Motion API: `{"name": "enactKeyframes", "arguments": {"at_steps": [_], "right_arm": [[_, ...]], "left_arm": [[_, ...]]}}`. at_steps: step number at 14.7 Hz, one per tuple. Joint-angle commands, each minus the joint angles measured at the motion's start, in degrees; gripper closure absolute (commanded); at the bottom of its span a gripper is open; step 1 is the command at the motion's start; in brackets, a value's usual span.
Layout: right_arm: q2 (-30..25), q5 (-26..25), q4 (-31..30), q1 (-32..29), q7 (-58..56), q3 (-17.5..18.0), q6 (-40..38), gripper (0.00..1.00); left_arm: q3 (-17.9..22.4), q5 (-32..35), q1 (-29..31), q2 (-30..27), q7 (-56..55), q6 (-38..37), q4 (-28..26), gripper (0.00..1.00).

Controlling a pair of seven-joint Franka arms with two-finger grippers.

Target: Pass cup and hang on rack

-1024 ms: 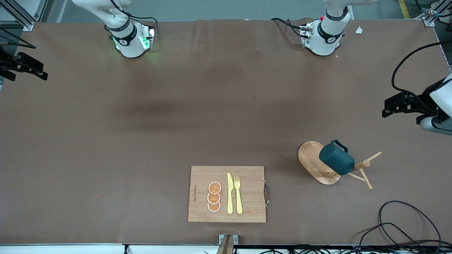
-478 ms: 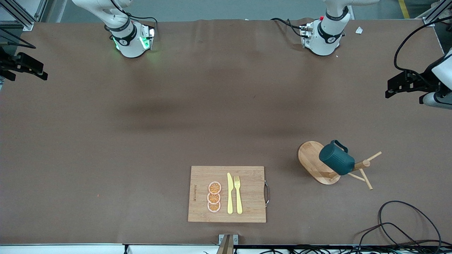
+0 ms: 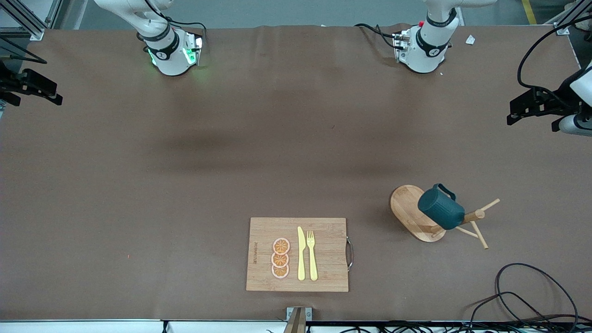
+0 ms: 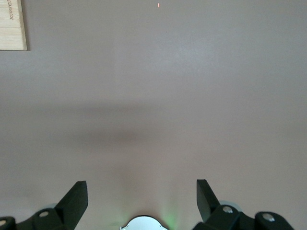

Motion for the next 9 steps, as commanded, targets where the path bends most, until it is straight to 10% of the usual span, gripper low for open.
{"name": "enactKeyframes", "arguments": {"at_steps": [1,9], "right_arm": [[-1.7,-0.2,-2.0,-0.3,0.5,0.2,0.6,0.00],[-1.7,-0.2,-2.0,-0.6,0.5,0.2,0.6,0.00]], "left_arm": [[0.5,-0.5,-0.2,-2.6,-3.3,1.0,-2.8,0.00],[-0.2,0.1,-0.7,-3.3,-8.6,3.7,-4.1,0.00]]}}
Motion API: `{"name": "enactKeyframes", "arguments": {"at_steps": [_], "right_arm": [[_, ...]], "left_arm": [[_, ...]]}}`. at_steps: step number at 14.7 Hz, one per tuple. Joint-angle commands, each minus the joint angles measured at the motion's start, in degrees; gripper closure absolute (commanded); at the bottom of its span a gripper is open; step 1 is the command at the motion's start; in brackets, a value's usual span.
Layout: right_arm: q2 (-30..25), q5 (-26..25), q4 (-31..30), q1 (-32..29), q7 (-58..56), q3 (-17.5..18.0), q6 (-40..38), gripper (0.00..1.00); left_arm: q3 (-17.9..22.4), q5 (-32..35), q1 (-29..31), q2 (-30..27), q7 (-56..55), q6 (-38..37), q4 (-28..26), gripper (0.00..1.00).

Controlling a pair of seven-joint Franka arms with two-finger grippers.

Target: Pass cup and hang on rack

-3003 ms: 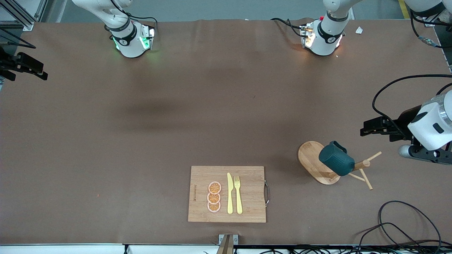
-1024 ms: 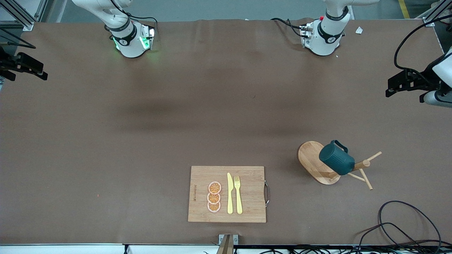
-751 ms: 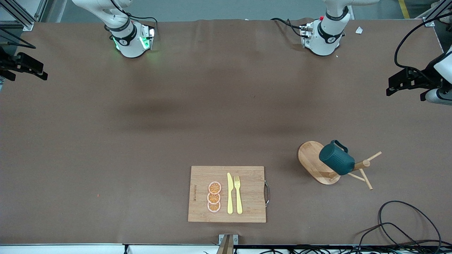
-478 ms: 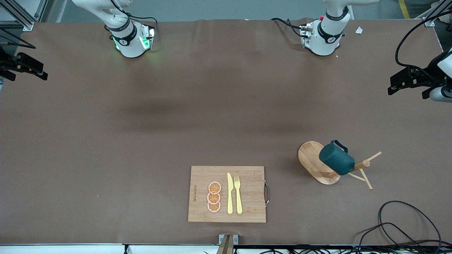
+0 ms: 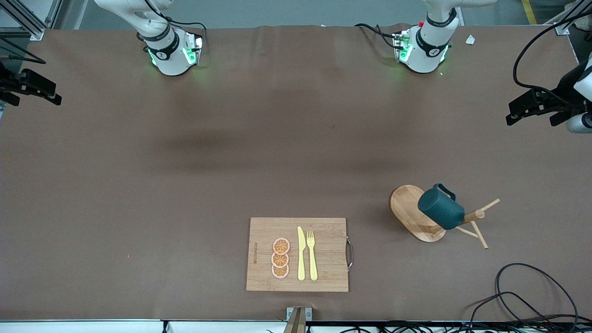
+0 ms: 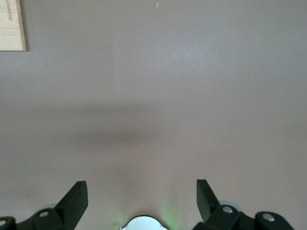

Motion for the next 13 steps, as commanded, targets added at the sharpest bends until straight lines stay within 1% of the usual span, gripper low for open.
{"name": "enactKeyframes", "arguments": {"at_steps": [1,4,13], "right_arm": [[-1.7,-0.2,-2.0,-0.5,0.5,0.3,0.6,0.00],[-1.7,-0.2,-2.0,-0.5,0.5,0.3,0.6,0.00],[-1.7,0.6,-2.1,-0.8,0.8,0.3,1.0,0.00]], "left_arm": [[-0.2,0.4,-0.5,-1.6,-0.3,3.5,-1.7,0.00],[-0.4,2.2,-0.6,-1.5,1.6,5.6,-1.8,0.00],[-0.4,2.1,-1.8,-0.6,0.5,5.6,-1.1,0.00]]}}
